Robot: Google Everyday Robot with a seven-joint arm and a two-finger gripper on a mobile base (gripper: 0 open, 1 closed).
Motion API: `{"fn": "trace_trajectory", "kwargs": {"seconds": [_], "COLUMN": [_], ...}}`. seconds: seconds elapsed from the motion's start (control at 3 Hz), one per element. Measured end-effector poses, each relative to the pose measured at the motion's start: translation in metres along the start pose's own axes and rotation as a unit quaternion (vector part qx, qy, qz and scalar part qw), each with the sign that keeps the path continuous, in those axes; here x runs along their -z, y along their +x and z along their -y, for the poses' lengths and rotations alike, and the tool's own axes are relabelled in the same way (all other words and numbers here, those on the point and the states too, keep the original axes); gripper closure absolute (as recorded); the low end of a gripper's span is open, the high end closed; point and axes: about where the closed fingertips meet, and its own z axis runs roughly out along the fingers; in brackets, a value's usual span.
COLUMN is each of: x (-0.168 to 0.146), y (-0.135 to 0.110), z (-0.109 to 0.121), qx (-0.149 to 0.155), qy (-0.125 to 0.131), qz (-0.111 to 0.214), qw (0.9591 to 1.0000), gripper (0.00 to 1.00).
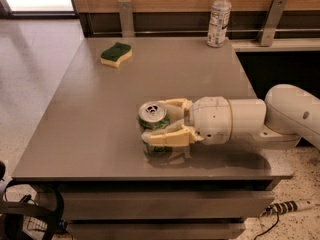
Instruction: Move green can near sponge
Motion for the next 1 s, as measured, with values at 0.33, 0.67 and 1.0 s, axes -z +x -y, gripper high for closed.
{"fn": "trace_trajectory", "kwargs": {"seconds": [0.33,0.67,1.0], "x": [-0.003,-0.004,-0.010], "y": [-0.004,-0.013,-0.041], "z": [0.010,0.037,0.092], "qx": [-0.007,-0.014,-0.014], "qy": [-0.006,-0.019,-0.017], "qz": [-0.002,-0.011,-0.022], "qw": [1.0000,0.9996,0.9995], "gripper": [1.00,1.00,1.00]}}
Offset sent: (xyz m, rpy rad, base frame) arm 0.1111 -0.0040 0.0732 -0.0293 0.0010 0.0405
